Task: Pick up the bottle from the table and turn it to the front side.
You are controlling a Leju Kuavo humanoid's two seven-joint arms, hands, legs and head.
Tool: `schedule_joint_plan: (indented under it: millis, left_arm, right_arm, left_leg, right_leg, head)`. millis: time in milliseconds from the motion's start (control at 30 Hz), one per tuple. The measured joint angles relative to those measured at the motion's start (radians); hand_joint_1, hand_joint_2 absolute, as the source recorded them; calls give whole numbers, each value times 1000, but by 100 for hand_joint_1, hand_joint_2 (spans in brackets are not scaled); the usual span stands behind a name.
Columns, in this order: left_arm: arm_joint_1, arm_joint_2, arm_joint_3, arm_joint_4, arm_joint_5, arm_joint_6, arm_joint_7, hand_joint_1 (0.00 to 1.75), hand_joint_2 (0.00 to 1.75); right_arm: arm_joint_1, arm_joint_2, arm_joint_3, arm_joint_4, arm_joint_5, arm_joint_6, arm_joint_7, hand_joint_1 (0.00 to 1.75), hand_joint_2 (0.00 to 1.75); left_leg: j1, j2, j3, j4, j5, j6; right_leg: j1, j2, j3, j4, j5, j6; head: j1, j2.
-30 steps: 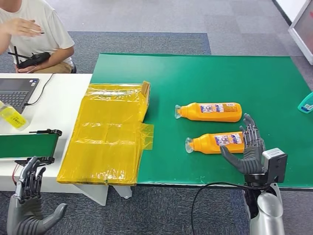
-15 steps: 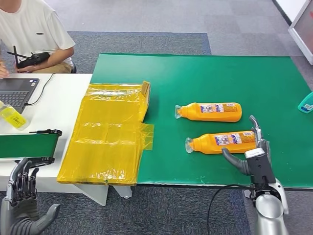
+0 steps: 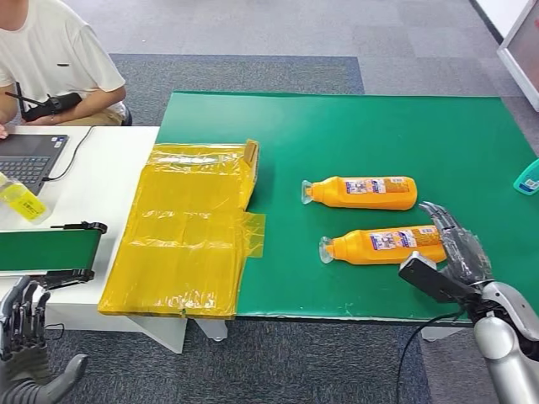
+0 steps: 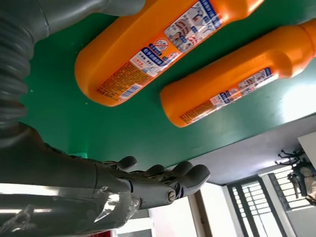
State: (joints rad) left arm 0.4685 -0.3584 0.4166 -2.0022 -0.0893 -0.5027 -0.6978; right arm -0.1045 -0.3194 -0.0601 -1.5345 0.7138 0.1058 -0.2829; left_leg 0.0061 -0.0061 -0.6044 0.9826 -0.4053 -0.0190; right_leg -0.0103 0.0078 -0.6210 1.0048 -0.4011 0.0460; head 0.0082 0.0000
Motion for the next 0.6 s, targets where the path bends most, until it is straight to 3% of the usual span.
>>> schedule_joint_plan:
  millis: [400,600]
  left_arm:
    - [30,1,64,-4,-16,47,-2,0,175]
    - [48,1,87,-33,-10,69,-4,0,175]
  right_arm:
    - [-2,-99,107,11,63,-14,76,0,175]
    - [-102,-207,199,30,64,169,141,0,175]
  left_leg:
    - [0,0,0,0,0,0]
    - [-1,0,-1,0,0,0]
  right_leg:
    - [0,0,0,0,-1,0]
    - [-1,0,0,0,1,0]
  head:
    - [0,0]
    - [0,0]
